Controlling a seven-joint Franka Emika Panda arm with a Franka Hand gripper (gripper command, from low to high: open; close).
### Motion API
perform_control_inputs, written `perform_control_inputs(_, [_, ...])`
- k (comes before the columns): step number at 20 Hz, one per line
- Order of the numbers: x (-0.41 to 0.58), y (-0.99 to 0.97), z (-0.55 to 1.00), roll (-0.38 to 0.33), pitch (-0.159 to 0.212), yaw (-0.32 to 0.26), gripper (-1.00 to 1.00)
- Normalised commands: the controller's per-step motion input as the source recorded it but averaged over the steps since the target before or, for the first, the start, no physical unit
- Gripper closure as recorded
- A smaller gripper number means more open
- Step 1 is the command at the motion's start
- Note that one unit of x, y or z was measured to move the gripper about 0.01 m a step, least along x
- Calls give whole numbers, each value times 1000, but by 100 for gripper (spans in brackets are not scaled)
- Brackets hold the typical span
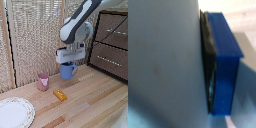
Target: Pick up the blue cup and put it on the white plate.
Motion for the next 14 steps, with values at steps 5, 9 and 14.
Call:
perform_control_inputs(5, [2,916,430,9,11,0,100])
perform_control_inputs(9, [34,965,125,0,0,0,100])
perform_control_inputs(14, [85,993,1,0,26,0,100])
